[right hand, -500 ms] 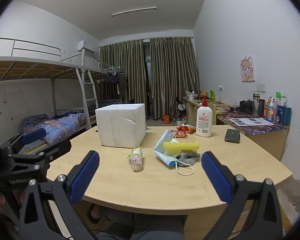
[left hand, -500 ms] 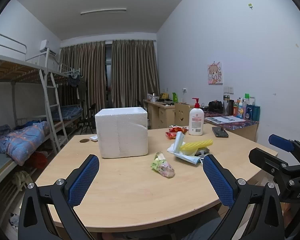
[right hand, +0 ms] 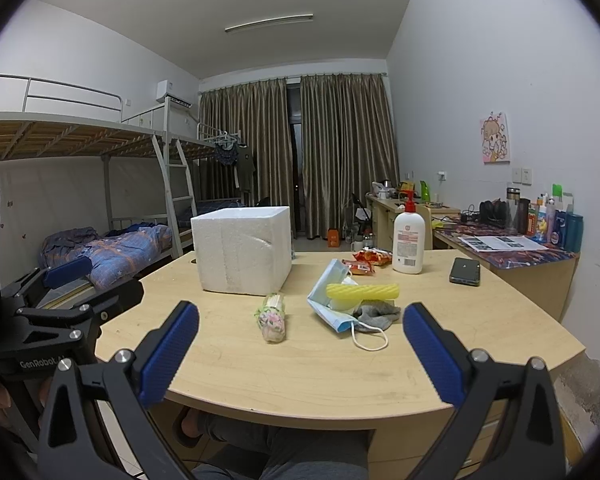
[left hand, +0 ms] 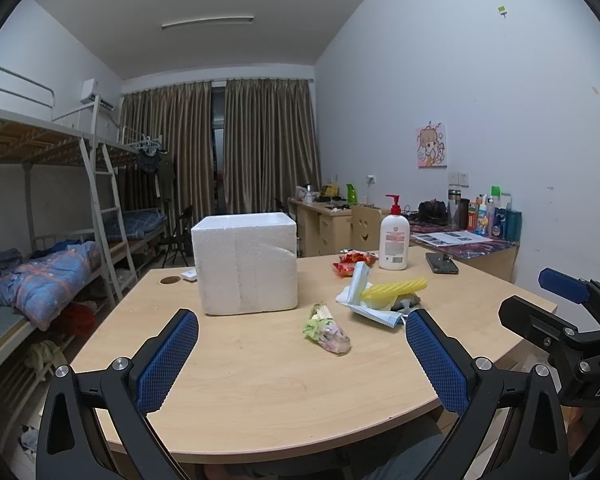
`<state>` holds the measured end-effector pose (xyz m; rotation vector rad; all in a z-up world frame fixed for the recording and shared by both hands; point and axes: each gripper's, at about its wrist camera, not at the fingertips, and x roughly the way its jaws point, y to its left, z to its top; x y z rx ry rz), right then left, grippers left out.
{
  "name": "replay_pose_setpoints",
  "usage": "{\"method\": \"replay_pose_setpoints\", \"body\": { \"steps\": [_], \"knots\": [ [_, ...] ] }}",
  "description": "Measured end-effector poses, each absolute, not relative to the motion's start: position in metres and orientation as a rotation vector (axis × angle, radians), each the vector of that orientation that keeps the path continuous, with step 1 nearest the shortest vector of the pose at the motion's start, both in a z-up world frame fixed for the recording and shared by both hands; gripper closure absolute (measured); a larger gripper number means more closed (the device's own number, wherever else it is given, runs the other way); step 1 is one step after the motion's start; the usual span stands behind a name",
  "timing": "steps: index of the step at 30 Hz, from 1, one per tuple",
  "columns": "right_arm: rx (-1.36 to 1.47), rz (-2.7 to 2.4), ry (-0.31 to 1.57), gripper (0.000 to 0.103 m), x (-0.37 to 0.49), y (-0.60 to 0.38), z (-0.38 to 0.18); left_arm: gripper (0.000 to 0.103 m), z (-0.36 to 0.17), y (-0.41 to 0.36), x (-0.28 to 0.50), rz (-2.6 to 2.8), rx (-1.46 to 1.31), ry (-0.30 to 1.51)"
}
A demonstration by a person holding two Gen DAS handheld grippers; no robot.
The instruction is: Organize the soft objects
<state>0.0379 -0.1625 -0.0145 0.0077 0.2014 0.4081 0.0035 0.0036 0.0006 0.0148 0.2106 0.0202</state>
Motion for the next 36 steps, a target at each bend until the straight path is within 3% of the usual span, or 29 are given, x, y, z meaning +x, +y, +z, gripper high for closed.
{"method": "replay_pose_setpoints", "body": {
  "steps": [36],
  "knots": [
    [0.018,0.409,0.219,0.000,0.0428,-0.1612,-0.0165,0.000,-0.0029,0.0078,0.0081,0.023,0.011,0.231]
  ]
}}
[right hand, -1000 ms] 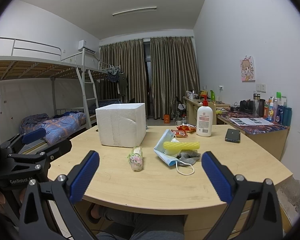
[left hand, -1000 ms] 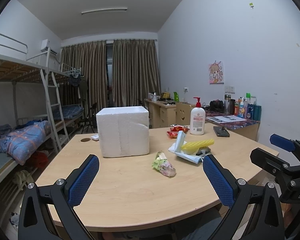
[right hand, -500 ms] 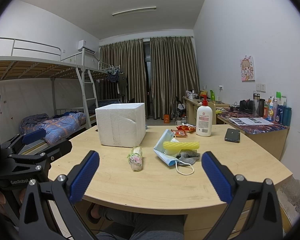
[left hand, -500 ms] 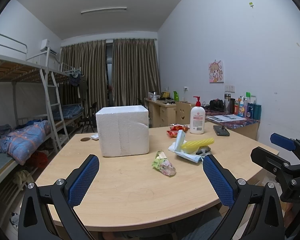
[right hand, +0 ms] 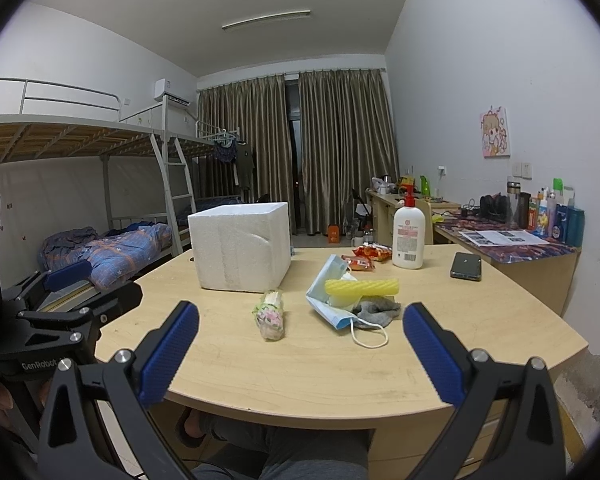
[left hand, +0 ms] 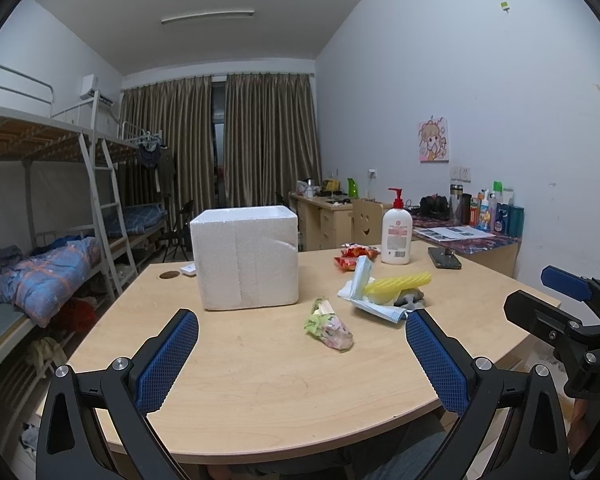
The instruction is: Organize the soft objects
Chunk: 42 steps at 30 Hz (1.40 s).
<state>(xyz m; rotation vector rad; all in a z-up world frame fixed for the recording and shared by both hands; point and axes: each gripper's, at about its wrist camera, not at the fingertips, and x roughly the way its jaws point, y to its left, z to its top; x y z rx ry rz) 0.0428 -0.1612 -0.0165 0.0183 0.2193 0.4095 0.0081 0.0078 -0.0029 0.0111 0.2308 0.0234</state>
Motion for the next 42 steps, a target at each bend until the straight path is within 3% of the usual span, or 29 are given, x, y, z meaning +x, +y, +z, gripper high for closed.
{"method": "replay_pose_setpoints", "body": {
  "steps": [42],
  "knots": [
    [0.052,0.358,0.450,0.000,0.185,-0.172,-0.041,0.000,-0.051,-0.003,0.198,-0.056,0.033,0.574]
  ]
}}
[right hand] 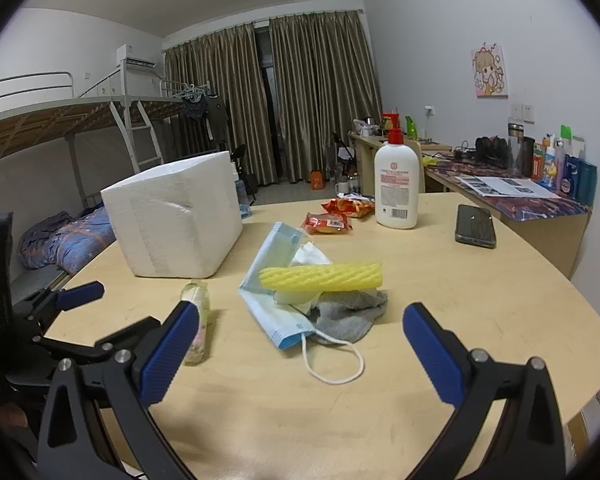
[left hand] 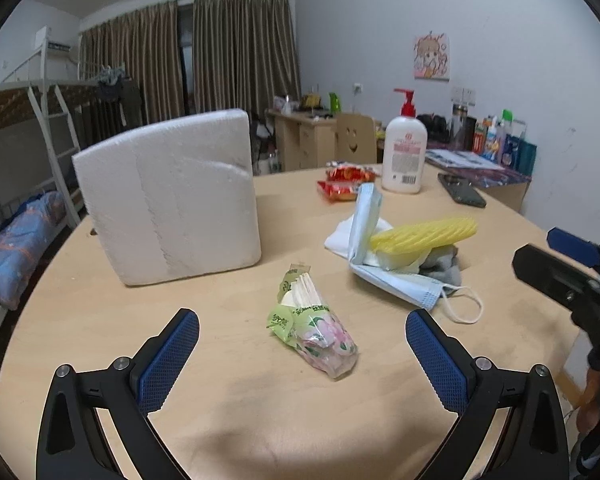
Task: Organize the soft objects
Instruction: 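Move both tools toward the wrapped bag and the yellow foam net, then grasp the green wrapped bag with left tool while right tool grasps yellow foam net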
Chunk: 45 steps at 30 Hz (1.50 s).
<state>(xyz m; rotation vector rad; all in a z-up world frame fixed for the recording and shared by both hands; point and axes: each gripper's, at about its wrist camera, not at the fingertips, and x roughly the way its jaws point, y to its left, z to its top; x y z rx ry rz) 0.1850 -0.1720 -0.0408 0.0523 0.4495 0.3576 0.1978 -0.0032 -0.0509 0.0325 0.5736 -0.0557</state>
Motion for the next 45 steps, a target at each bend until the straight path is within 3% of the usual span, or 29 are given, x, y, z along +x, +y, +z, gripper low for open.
{"method": "replay_pose_setpoints", "body": {
  "steps": [18,25,30,34,35,41,45],
  "knots": [
    [0.059,0.358,0.550,0.000,0.243,-0.183,-0.052,0.018,-0.085,-0.007,0.262,-0.014,0.032,0.768],
    [0.054,0.397,0.590,0.000,0.261,-0.177,-0.057,0.037,-0.093,-0.005,0.273,-0.044,0.006,0.845],
    [0.029,0.407,0.613,0.000,0.271,-0.170,-0.058,0.043,-0.097,-0.003,0.278,-0.057,-0.020,0.871],
    [0.018,0.420,0.626,0.000,0.278,-0.166,-0.058,0.058,-0.097,-0.002,0.276,-0.073,-0.030,0.864],
    [0.014,0.421,0.626,0.000,0.279,-0.165,-0.058,0.069,-0.097,-0.002,0.276,-0.076,-0.031,0.863],
    [-0.005,0.417,0.616,0.000,0.283,-0.160,-0.054,0.075,-0.096,0.000,0.274,-0.107,-0.055,0.855],
    [-0.014,0.433,0.633,0.015,0.285,-0.155,-0.056,0.075,-0.093,0.002,0.271,-0.132,-0.073,0.831]
  ]
}}
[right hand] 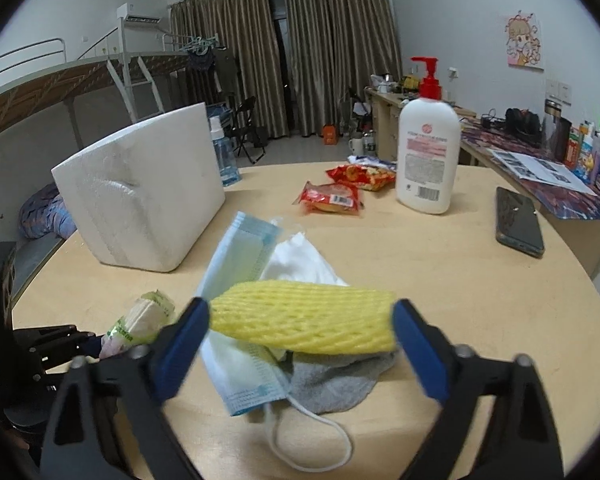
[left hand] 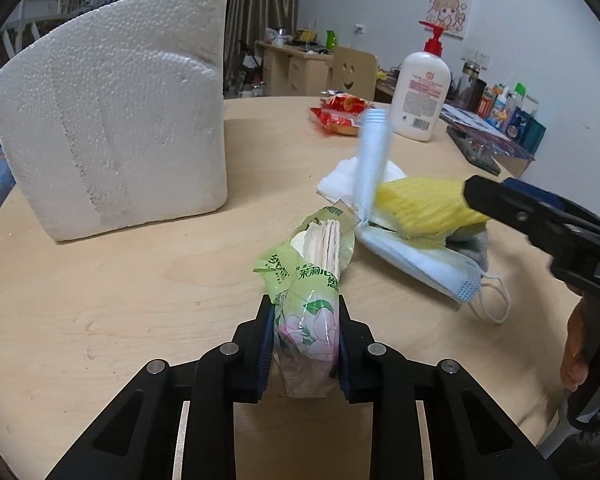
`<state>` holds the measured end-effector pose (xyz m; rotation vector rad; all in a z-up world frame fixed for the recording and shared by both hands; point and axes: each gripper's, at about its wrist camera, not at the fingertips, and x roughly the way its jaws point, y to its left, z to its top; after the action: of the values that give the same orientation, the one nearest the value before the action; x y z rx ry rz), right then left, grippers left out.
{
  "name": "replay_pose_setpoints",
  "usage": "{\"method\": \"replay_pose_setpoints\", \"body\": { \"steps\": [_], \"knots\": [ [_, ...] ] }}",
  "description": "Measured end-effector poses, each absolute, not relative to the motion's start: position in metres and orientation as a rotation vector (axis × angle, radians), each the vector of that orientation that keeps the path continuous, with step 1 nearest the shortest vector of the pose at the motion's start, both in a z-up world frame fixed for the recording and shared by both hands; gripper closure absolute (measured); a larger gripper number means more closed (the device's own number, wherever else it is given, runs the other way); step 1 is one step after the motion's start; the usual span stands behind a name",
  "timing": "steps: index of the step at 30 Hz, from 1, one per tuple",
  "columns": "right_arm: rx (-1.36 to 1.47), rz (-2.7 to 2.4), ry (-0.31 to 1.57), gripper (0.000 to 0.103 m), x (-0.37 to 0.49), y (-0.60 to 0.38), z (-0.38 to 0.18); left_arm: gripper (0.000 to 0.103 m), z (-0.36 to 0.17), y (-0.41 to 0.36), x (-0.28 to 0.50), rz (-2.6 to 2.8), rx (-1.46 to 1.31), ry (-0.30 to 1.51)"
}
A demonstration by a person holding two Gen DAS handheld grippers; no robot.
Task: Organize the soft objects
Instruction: 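Grasp the green wrapped bag with left tool while right tool grasps yellow foam net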
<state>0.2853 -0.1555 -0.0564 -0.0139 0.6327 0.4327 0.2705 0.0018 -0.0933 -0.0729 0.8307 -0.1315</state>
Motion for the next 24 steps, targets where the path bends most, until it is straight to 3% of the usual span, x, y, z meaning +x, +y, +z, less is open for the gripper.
{"method": "replay_pose_setpoints", "body": {
  "steps": [3,7,24],
  "knots": [
    [-0.030,0.425,0.646,0.023,0.286,-0.152,-0.059,0.075,-0.095,0.004,0.270,-0.161,-0.098,0.834],
    [-0.040,0.424,0.663,0.042,0.284,-0.151,-0.062,0.075,-0.094,0.009,0.269,-0.179,-0.128,0.828],
    [-0.395,0.447,0.629,0.042,0.260,-0.098,-0.060,0.075,-0.093,0.022,0.262,-0.225,-0.187,0.796]
  ]
}}
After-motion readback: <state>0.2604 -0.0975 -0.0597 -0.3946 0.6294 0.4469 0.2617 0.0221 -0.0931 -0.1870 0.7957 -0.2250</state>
